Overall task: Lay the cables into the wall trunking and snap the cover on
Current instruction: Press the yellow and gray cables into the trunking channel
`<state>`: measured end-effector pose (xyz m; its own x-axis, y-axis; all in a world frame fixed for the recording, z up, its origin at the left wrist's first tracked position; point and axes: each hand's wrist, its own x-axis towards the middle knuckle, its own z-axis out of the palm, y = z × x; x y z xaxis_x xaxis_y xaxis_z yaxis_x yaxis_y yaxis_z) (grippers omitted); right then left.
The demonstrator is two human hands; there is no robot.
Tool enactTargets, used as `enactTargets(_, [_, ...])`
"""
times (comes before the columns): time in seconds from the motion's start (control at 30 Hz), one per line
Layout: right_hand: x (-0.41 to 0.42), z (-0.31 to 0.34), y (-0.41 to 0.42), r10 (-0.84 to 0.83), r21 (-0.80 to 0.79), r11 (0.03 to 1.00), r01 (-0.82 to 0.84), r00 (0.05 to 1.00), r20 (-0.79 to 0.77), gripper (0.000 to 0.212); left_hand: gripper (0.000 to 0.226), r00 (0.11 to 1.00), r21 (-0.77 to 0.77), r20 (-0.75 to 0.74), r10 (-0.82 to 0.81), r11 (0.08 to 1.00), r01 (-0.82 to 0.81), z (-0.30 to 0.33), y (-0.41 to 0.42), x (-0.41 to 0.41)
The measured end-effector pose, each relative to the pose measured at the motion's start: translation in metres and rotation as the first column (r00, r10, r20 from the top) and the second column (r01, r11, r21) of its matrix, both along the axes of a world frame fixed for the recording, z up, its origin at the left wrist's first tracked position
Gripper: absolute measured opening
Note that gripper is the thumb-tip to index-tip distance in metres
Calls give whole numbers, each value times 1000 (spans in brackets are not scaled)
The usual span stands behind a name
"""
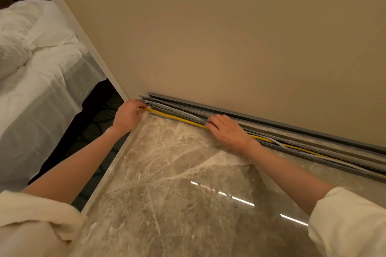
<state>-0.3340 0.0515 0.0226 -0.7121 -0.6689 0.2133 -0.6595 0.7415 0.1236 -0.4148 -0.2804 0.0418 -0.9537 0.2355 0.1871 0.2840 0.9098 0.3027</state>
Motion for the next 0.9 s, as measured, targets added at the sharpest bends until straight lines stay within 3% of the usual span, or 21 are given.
enactTargets(0.33, [1, 2, 15, 29, 82, 996, -40, 991, 133, 67, 20, 977, 59, 201, 67, 995, -81, -5, -8, -14])
enactTargets(0.53, [1, 1, 17, 23, 68, 997, -32, 991, 128, 67, 23, 999, 79, 46, 22, 997, -25, 2, -9, -11])
enactTargets(0.7, [-1, -2, 18, 15, -5, 1000, -14, 990, 139, 63, 27, 990, -113, -106, -94, 990, 82, 29, -10, -25])
enactTargets(0.9, [-1, -4, 19, 10, -60, 998, -1, 990, 142, 63, 41, 983, -371, -9, -185, 913, 169, 49, -10, -47])
